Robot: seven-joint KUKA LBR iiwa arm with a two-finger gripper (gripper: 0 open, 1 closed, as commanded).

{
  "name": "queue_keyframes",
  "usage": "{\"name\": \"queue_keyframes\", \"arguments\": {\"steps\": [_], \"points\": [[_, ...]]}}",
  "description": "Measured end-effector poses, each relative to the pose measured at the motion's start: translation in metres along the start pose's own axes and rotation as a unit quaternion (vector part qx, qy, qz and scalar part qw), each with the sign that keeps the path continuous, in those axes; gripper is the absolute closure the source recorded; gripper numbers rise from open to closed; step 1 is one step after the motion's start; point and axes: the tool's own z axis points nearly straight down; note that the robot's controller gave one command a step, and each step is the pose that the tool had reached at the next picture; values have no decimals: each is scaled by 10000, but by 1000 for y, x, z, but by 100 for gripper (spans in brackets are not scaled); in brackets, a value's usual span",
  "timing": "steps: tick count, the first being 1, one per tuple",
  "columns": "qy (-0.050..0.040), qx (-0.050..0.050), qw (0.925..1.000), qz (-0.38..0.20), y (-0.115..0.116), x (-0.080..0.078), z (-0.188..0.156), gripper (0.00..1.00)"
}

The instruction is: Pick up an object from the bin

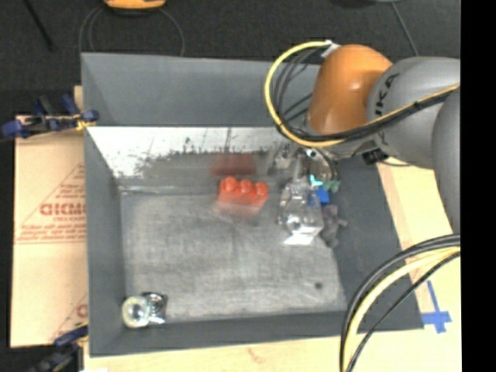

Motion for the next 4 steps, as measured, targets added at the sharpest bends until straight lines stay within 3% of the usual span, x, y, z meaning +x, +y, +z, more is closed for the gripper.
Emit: {"name": "queue_keyframes", "arguments": {"steps": [1, 2, 3, 4], "points": [[-50, 7, 9991, 426, 46, -2, 50, 0], [-58, -12, 9940, 1089, 57, 2, 31, 0], [-62, -11, 9853, 1708, 50, -2, 18, 0], [-24, 0, 9834, 1815, 56, -2, 48, 0]]}}
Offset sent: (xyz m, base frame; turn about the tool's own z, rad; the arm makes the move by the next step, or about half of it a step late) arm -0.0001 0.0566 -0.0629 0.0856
